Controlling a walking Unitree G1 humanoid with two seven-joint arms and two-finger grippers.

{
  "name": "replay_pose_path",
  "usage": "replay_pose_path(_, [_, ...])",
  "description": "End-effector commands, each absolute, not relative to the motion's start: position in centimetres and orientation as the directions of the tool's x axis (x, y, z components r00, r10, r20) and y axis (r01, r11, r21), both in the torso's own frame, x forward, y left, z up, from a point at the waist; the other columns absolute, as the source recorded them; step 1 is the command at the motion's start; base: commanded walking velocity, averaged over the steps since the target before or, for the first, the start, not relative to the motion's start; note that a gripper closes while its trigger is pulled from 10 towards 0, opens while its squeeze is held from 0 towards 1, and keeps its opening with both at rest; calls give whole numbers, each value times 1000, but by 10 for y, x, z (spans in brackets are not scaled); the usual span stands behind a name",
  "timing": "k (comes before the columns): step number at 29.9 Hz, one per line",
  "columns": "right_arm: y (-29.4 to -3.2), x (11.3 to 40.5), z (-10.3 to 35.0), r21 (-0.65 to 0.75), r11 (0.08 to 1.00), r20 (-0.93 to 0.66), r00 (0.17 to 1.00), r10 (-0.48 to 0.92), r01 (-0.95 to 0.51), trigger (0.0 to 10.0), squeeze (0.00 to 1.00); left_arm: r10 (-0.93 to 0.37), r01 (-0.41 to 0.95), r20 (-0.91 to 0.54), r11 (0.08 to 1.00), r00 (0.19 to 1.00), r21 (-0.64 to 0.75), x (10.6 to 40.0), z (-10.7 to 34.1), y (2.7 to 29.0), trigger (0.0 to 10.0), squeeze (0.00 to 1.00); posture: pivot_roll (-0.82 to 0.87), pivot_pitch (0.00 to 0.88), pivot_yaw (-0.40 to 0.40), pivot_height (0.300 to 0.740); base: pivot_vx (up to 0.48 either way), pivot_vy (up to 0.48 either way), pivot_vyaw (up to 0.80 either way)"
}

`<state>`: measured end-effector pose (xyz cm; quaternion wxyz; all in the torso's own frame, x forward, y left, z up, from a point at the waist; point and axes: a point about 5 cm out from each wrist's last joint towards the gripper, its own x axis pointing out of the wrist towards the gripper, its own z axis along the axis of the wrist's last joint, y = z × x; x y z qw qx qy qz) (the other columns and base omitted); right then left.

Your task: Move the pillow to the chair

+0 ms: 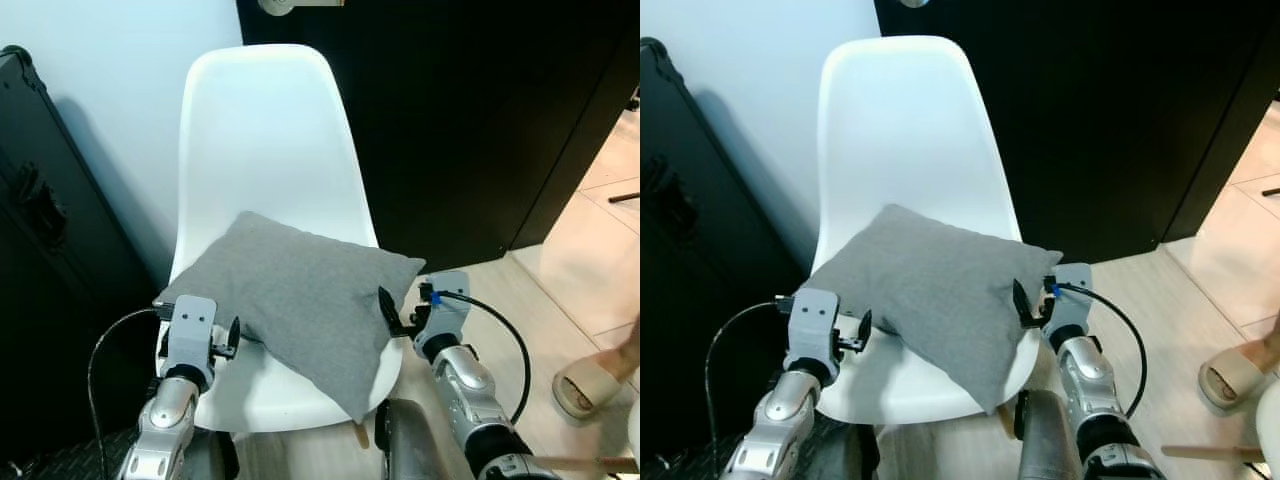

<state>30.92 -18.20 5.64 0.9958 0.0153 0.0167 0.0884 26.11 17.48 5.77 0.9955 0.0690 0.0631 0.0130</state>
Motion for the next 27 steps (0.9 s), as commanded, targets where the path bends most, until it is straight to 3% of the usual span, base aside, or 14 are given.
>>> replay_pose_path(1, [-182,309,58,43,984,-9,985,173,-172,10000,1000,48,-32,-113,990,992,138,260,60,181,10000,1000,-39,18,-7,541,0,0,0])
replay_pose_path(4, [-188,306,64,39,989,46,989,138,-140,10000,1000,69,-59,-67,989,995,133,258,67,183,10000,1000,-36,13,-13,541,0,0,0])
replay_pose_path(5, [-197,309,70,98,993,91,995,51,-60,10000,0,34,-36,37,996,999,78,263,83,179,10000,996,-30,19,-7,541,0,0,0])
replay_pose_path(6, [-204,314,75,194,981,110,993,-34,12,10000,0,-14,6,132,998,991,60,269,99,173,10000,286,-34,13,-4,541,0,0,0])
replay_pose_path(8, [-204,314,75,194,981,110,993,-34,12,10000,0,-14,6,132,998,991,60,269,99,173,10000,286,-34,13,-4,541,0,0,0])
replay_pose_path(9, [-204,324,84,291,955,127,987,-95,54,10000,0,-43,36,232,999,972,35,279,118,166,10000,0,-33,30,2,541,0,0,0])
replay_pose_path(13, [-200,330,91,268,963,154,985,-78,34,10000,0,-30,25,258,999,966,24,285,125,163,10000,0,-33,30,2,541,0,0,0])
replay_pose_path(14, [-198,332,93,191,981,145,987,-62,34,10000,0,-7,-1,246,999,969,33,288,124,165,10000,0,-39,0,-1,541,0,0,0])
replay_pose_path(16, [-197,333,90,174,984,108,992,-65,45,10000,0,28,-38,211,998,977,46,292,120,166,10000,0,-42,10,2,541,0,0,0])
replay_pose_path(18, [-196,335,84,93,994,40,997,-59,55,10000,0,68,-81,152,993,986,85,299,114,167,10000,0,-39,0,8,541,0,0,0])
replay_pose_path(20, [-186,338,84,-97,995,11,1000,6,-5,10000,0,66,-71,51,991,997,113,313,109,161,10000,0,-49,0,12,541,0,0,0])
replay_pose_path(22, [-181,339,84,-152,987,3,999,45,-44,10000,0,58,-62,42,992,997,107,316,110,158,10000,0,-49,0,15,541,0,0,0])
replay_pose_path(27, [-172,335,79,-129,984,-12,993,119,-120,10000,0,72,-77,49,990,996,119,317,108,158,10000,0,-53,0,13,541,0,0,0])
